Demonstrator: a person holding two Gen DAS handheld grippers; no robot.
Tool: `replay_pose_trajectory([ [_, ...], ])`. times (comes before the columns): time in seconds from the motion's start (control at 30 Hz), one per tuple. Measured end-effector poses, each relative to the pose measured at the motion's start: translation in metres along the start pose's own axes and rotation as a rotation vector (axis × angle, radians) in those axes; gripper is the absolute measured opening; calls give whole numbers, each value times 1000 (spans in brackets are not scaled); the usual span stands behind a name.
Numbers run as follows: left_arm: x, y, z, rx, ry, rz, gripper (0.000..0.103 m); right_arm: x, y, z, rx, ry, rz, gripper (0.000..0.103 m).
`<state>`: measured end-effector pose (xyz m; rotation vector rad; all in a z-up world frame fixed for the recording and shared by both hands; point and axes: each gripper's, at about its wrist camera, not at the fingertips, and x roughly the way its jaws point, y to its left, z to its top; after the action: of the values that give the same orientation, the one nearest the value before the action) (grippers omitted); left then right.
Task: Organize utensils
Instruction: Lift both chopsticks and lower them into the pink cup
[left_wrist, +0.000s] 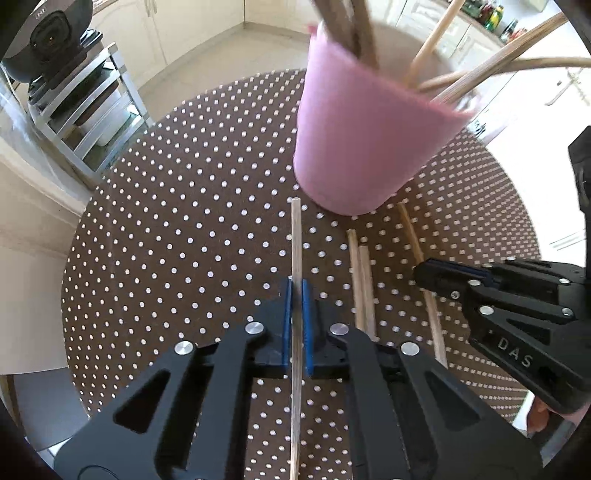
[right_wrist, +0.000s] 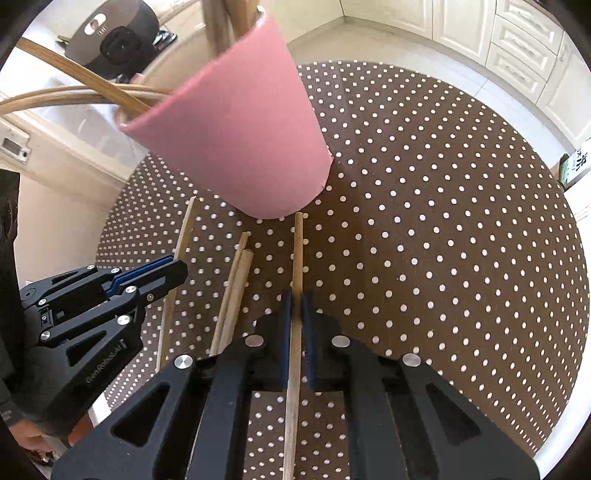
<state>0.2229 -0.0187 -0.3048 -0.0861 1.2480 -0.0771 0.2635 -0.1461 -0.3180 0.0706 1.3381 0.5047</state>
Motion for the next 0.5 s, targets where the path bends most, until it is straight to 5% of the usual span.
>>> replay_pose_trajectory([
  [0.5, -97, 3, -17, 28, -189, -88, 6, -106, 28, -31, -20, -224, 50, 5],
])
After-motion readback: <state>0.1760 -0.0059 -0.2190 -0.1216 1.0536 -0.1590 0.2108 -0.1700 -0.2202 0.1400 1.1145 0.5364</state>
